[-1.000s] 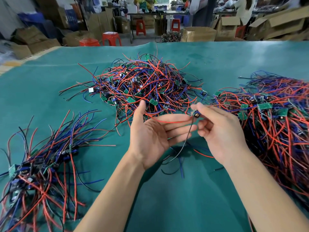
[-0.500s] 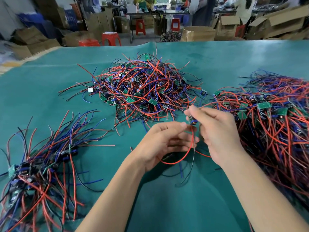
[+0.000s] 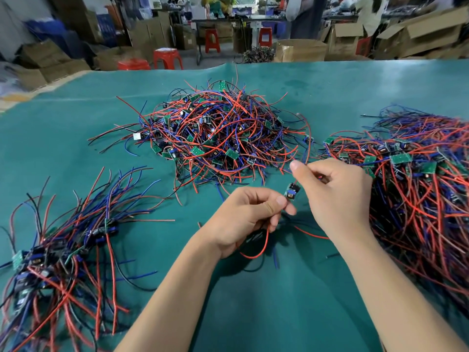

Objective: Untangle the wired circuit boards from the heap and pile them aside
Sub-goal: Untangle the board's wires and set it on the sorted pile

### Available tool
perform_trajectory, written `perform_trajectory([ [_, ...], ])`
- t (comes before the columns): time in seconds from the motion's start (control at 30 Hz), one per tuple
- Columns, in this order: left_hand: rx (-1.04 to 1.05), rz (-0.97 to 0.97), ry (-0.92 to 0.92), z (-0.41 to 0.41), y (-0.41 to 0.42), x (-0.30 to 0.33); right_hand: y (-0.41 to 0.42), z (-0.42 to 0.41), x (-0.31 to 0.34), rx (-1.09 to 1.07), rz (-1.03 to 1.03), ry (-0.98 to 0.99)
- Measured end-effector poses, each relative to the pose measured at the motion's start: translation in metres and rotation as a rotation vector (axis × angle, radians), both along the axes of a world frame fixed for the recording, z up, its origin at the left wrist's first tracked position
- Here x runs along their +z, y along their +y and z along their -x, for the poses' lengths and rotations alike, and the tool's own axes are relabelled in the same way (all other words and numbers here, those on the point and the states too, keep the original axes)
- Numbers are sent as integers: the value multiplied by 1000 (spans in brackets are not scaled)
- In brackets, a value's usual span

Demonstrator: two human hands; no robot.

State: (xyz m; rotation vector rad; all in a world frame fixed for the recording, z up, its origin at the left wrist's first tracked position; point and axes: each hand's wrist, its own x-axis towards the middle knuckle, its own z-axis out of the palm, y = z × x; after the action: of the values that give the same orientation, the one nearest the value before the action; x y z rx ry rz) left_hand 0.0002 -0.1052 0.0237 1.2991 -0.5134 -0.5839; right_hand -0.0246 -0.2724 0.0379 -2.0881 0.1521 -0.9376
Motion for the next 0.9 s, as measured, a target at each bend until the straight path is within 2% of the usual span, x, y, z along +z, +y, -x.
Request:
perform_trajectory([
  [0.13, -18, -61, -76, 0, -1, 0, -16, -5, 0, -119, 6, -64],
  [0.27, -38, -76, -82, 2, -2, 0, -35, -9, -1, -232, -323, -141],
  [0.37, 29, -20, -24, 1, -2, 1, -43, -8, 6, -372, -477, -241],
  [0.47, 139, 57, 42, -1, -2, 2, -25, -7, 5, -249, -559, -216],
  [0.53, 172, 80, 48, -2, -2, 2, -2, -5, 1, 12, -493, -34],
  [0.6, 162, 87, 42, -2, -1, 0, 18, 0, -1, 267, -296, 147],
  [0.67, 140, 76, 17, -1, -1, -1, 26, 3, -2, 385, -190, 170],
  [0.8, 92, 21, -39, -1, 0, -2, 21, 5, 0, 310, -144, 122],
  [0.9, 50, -8, -76, -2, 2, 0, 24, 6, 1, 184, 16, 29],
])
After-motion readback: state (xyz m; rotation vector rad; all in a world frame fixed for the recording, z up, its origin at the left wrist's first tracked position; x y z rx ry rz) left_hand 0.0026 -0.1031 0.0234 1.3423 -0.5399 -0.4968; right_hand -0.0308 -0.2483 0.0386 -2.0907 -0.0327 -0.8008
